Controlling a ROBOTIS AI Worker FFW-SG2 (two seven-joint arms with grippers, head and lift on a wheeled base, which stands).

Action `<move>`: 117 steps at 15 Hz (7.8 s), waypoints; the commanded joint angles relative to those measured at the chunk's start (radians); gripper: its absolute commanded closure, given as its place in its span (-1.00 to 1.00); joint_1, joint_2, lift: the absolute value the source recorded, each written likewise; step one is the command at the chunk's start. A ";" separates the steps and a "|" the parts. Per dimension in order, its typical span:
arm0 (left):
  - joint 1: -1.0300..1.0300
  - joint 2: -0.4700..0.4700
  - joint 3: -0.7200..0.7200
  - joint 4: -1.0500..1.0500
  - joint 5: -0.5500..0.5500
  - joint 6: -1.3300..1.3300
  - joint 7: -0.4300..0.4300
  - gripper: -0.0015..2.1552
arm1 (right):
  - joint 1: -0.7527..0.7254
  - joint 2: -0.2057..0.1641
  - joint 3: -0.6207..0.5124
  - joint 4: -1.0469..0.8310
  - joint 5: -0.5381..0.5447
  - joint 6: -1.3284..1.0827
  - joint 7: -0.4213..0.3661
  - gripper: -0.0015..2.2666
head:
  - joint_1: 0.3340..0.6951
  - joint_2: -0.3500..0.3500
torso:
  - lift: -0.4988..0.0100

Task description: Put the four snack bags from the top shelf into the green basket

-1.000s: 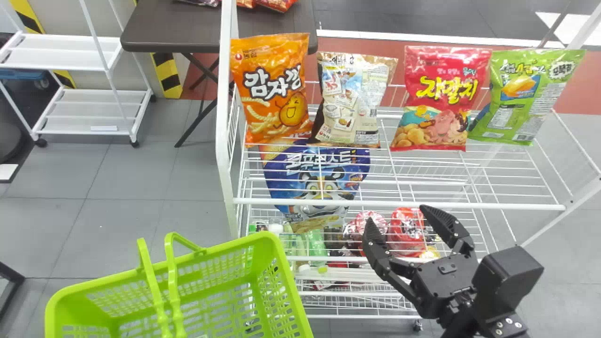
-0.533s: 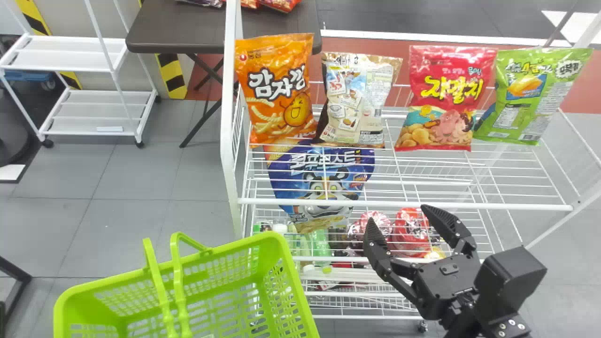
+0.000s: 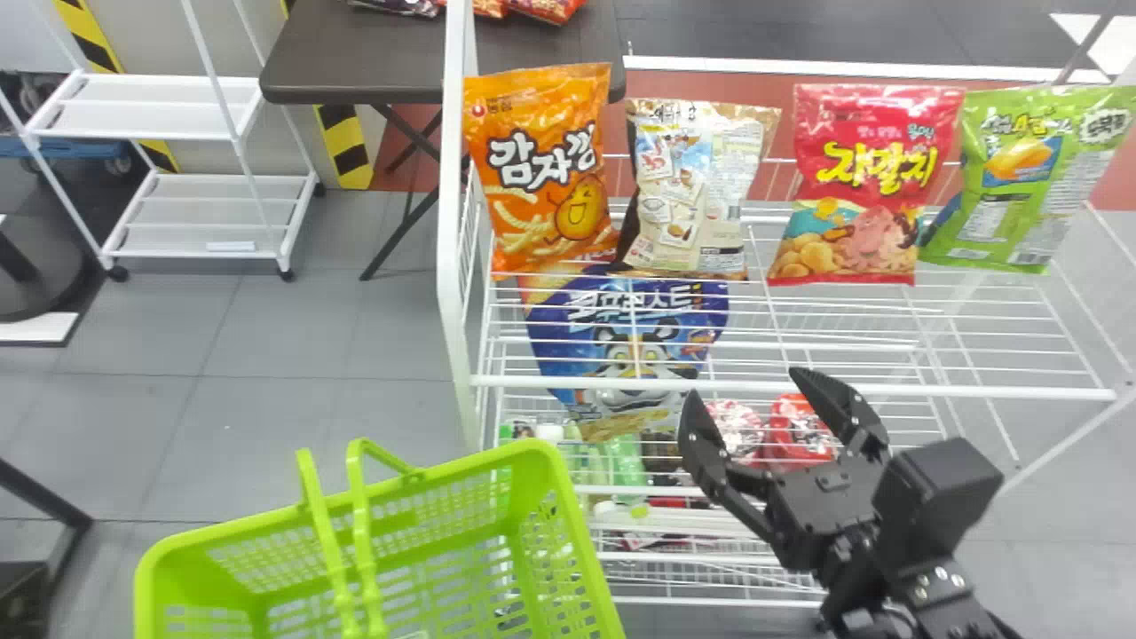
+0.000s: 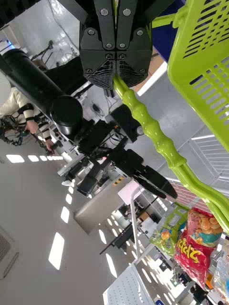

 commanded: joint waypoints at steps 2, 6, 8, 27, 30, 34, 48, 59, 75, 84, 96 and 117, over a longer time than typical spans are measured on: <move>-0.020 0.037 -0.002 0.005 0.012 0.006 -0.011 0.99 | -0.133 0.001 0.045 0.085 0.000 0.034 -0.019 -0.92 | 1.00 0.06 | 0.94; -0.038 0.065 -0.001 0.035 0.038 0.006 -0.011 0.99 | -0.344 0.001 0.100 0.232 -0.015 0.086 -0.076 -0.93 | 1.00 0.20 | 0.94; -0.054 0.083 0.002 0.058 0.061 0.006 -0.011 0.99 | -0.445 0.001 0.134 0.289 -0.013 0.144 -0.097 -0.93 | 1.00 0.27 | 0.94; -0.066 0.086 0.002 0.107 0.079 -0.012 -0.011 0.99 | -1.069 0.001 0.416 1.033 -0.178 0.059 -0.073 0.46 | 1.00 0.71 | 0.94; -0.067 0.089 0.005 0.111 0.082 -0.012 -0.011 0.99 | -1.042 0.001 0.413 0.990 -0.190 0.077 -0.074 0.96 | 1.00 0.75 | 0.94; -0.072 0.095 0.012 0.120 0.093 -0.012 -0.011 0.99 | -0.977 0.001 0.401 0.884 -0.185 0.098 -0.073 0.98 | 1.00 0.79 | 0.94; -0.104 0.123 0.019 0.139 0.113 -0.009 -0.011 0.99 | -0.403 0.001 0.275 -0.007 0.053 0.494 -0.110 0.98 | 1.00 0.78 | 0.94; -0.183 0.098 0.001 0.163 0.078 0.055 -0.011 0.99 | 0.048 -0.067 0.161 -0.558 -0.240 0.924 0.013 0.98 | 1.00 0.74 | 0.94; -0.204 0.060 -0.053 0.131 0.045 0.126 -0.011 0.99 | -0.512 -0.003 0.614 0.229 -0.369 1.000 -0.091 -1.00 | 1.00 1.00 | 0.94; -0.218 0.060 -0.053 0.133 0.045 0.144 -0.011 0.99 | -0.341 -0.120 0.085 -0.236 -0.375 1.188 -0.036 -0.94 | 1.00 1.00 | 0.94; -0.212 0.058 -0.036 0.153 0.045 0.141 -0.011 0.99 | -0.868 -0.112 0.049 0.572 -0.276 0.531 -0.096 -0.92 | 1.00 -0.02 | 0.94; -0.235 0.054 -0.042 0.157 0.035 0.144 -0.011 0.99 | -0.273 -0.118 -0.012 -0.242 -0.550 0.918 -0.036 0.99 | 1.00 0.16 | 0.94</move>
